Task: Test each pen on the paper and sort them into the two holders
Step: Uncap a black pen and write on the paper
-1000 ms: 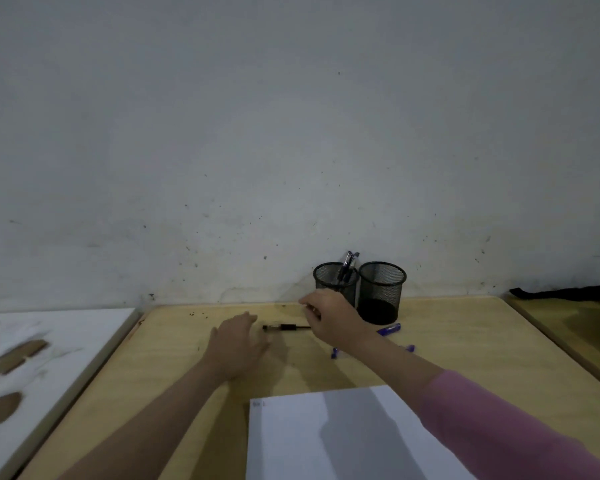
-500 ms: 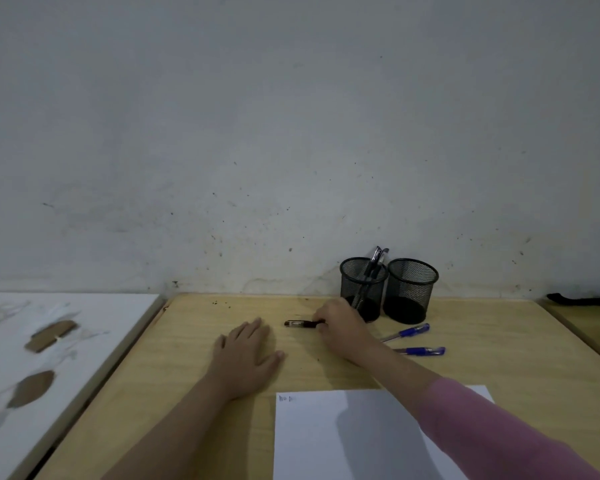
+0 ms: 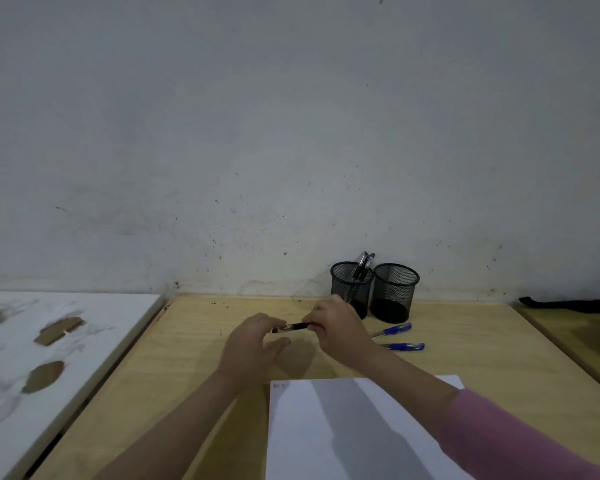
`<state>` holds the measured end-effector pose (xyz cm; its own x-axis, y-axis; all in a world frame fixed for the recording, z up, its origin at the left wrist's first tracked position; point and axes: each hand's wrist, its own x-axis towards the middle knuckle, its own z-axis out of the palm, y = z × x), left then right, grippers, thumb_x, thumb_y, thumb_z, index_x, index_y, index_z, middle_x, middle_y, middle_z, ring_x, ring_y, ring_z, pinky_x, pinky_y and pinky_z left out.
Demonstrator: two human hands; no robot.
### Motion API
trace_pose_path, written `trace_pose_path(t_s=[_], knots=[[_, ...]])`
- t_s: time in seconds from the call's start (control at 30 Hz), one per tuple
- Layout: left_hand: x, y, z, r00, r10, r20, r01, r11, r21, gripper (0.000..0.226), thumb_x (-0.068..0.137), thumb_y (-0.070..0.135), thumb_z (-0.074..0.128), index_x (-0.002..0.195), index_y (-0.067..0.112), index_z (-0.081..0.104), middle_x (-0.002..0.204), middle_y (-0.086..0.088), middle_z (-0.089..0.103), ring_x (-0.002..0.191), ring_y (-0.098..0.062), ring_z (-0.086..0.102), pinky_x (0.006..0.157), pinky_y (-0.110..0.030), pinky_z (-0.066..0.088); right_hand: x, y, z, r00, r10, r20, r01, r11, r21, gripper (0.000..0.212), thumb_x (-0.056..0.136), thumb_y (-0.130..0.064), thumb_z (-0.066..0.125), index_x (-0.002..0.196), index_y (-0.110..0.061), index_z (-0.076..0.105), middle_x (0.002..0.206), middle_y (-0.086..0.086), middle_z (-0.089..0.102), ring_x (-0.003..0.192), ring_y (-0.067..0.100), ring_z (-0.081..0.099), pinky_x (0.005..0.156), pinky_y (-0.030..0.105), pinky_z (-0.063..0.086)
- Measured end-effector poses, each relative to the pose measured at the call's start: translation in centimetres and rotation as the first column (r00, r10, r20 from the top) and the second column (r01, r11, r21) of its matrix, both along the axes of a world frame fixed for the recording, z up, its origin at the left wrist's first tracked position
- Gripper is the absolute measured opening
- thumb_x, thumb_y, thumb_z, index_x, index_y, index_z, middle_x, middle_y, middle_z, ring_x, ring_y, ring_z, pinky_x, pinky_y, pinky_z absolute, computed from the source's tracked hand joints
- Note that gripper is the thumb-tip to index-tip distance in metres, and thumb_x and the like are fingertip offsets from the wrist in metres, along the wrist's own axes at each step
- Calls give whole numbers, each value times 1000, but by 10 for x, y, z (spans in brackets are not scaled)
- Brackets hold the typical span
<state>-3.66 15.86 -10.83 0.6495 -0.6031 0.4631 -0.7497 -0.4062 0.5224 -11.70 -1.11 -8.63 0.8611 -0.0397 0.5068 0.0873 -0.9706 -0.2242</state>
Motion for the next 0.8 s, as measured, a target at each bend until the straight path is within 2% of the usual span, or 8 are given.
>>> trace_pose_path(t_s=[0.07, 0.2, 0.3, 0.33, 0.4, 0.5, 0.7, 0.8], knots=[[-5, -3, 8, 999, -8, 31, 10, 999, -41, 32, 75, 40, 58, 88, 14, 70, 80, 1, 66, 71, -11, 59, 64, -33, 51, -5, 3, 3, 999, 4, 42, -3, 1000, -13, 18, 83, -10, 59, 94, -12, 73, 88, 8, 69, 88, 33, 55, 71, 44, 44], [-14, -6, 23, 999, 11, 36, -8, 997, -72, 15, 78, 26, 63, 80, 12, 70, 74, -4, 66, 67, -18, 60, 65, -39, 53, -13, 4, 3, 971, -72, 230, 74, 997, -3, 15, 72, -9, 72, 87, -12, 71, 80, 5, 61, 76, 26, 56, 62, 39, 46], [-22, -7, 31, 1000, 27, -13, -29, 987, -156, 7, 80, 17, 67, 79, 11, 70, 73, 1, 65, 69, -15, 61, 67, -29, 52, -24, 12, 2, 936, -172, 307, 78, 952, 296, 13, 73, -18, 76, 78, -14, 64, 76, -4, 51, 70, 12, 50, 62, 23, 41], [-25, -8, 33, 999, 21, -26, -25, 983, -184, 6, 80, 15, 67, 79, 11, 70, 71, 3, 64, 69, -13, 61, 67, -25, 51, -27, 16, 2, 940, -211, 267, 69, 887, 456, 13, 75, -21, 75, 76, -15, 63, 74, -7, 52, 69, 8, 49, 61, 20, 39], [-31, -9, 37, 1000, -6, -28, 0, 978, -211, 6, 80, 13, 67, 78, 9, 70, 70, 4, 64, 68, -10, 61, 65, -15, 48, -32, 26, 6, 951, -280, 128, 90, 652, 753, 15, 79, -27, 73, 76, -14, 63, 73, -6, 58, 70, 8, 54, 61, 18, 39], [-39, -13, 40, 997, -63, -35, 54, 976, -210, 6, 80, 13, 67, 80, 8, 70, 71, 3, 67, 68, -7, 61, 64, -8, 46, -32, 35, 17, 945, -326, -8, 127, 346, 930, 23, 86, -30, 65, 74, -9, 63, 62, -4, 54, 60, 11, 50, 55, 21, 36], [-48, -20, 44, 990, -118, -78, 107, 985, -135, 8, 84, 12, 61, 82, 6, 65, 75, -3, 66, 66, -8, 58, 60, -8, 42, -30, 28, 30, 941, -326, -87, 145, 158, 977, 35, 88, -22, 62, 58, -9, 52, 49, -1, 33, 50, 13, 29, 51, 26, 27], [-50, -24, 50, 989, -123, -87, 113, 987, -113, 8, 84, 12, 60, 79, 6, 62, 76, -7, 67, 69, -18, 60, 62, -25, 47, -29, 30, 35, 943, -308, -126, 157, 76, 985, 40, 88, -19, 62, 51, -14, 48, 48, -3, 34, 49, 13, 28, 51, 26, 27]])
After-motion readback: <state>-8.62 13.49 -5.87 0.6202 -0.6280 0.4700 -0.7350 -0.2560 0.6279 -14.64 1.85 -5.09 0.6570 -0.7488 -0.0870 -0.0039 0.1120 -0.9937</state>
